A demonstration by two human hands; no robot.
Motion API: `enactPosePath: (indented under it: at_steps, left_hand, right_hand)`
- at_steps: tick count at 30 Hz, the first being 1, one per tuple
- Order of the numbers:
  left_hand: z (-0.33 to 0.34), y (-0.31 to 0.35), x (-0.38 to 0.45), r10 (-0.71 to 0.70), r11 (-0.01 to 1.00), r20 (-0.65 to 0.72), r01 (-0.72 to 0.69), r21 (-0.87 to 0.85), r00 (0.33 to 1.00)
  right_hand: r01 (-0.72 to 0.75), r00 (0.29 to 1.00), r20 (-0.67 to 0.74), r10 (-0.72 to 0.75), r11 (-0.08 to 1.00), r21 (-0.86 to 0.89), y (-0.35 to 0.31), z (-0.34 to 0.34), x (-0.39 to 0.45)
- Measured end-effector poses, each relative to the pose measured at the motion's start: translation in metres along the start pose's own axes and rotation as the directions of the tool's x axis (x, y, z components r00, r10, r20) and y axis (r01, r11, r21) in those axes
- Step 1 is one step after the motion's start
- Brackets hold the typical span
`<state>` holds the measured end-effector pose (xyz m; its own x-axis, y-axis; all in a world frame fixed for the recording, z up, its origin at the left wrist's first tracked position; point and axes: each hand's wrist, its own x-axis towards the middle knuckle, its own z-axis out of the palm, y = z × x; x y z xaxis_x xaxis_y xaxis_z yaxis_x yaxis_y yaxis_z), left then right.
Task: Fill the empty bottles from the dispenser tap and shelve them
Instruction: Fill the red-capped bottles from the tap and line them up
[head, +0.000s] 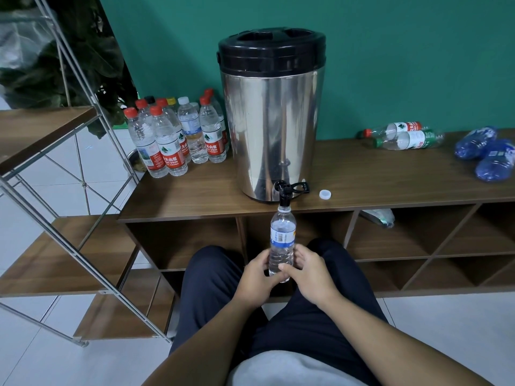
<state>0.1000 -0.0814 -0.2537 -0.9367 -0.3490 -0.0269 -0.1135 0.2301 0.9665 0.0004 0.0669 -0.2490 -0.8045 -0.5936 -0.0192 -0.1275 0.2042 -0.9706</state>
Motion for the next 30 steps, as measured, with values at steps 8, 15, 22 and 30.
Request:
enactPosePath:
  at_steps: [8, 15, 22, 30]
  left_hand:
    - [-0.0002, -0.0003, -0.0002, 0.001, 1.0, -0.003, -0.001, -0.005, 1.0]
    - [-0.0001, -0.0007, 0.0002, 0.018, 1.0, -0.008, -0.018, -0.003, 1.0]
    - [-0.0008, -0.0004, 0.0005, 0.019, 1.0, 0.0, -0.019, 0.002, 1.0]
    - [-0.0007, -0.0003, 0.0002, 0.018, 1.0, 0.004, -0.018, 0.004, 1.0]
  right_hand:
    - [0.003, 1.0, 0.002, -0.003, 1.0, 0.002, -0.0012, 0.0003, -0.0007]
    - [0.003, 1.0, 0.003, -0.003, 1.0, -0.001, -0.0009, 0.0003, -0.0007]
    - [0.002, 1.0, 0.002, -0.002, 1.0, 0.0, -0.0024, 0.0002, -0.0012]
    - [-0.002, 1.0, -0.003, 0.002, 1.0, -0.003, -0.004, 0.0, -0.0023]
